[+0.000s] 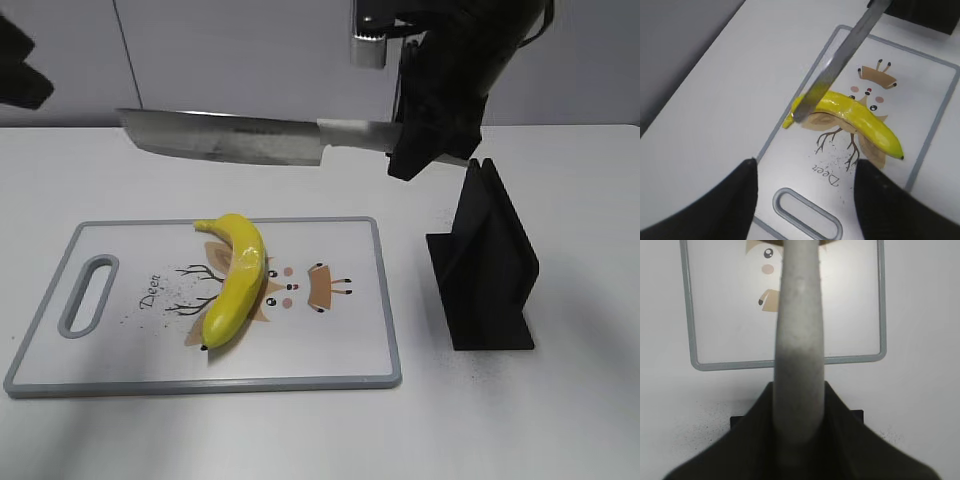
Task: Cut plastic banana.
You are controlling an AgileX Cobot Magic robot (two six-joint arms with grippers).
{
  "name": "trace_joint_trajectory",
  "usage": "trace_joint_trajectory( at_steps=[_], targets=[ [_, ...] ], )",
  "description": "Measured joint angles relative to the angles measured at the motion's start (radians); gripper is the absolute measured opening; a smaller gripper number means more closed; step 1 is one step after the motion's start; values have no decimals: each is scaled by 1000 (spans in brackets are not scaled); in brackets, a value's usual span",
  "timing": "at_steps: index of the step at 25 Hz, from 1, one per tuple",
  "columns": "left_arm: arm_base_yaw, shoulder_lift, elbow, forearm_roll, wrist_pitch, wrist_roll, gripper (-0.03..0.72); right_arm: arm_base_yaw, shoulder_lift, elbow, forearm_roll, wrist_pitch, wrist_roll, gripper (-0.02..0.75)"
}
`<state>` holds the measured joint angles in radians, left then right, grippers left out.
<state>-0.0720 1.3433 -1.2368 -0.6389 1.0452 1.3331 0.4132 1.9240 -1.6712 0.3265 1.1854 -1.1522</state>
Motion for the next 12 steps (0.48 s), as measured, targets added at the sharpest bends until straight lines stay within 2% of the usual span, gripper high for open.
trace_joint_trajectory(
  at_steps=[6, 12],
  targets=[
    [-102, 140, -94, 47, 33, 59, 589, 0, 32, -11, 59, -1, -131, 160],
    [-144, 242, -95, 75, 35, 88, 587, 0, 58, -11, 99, -2, -181, 160]
  ],
)
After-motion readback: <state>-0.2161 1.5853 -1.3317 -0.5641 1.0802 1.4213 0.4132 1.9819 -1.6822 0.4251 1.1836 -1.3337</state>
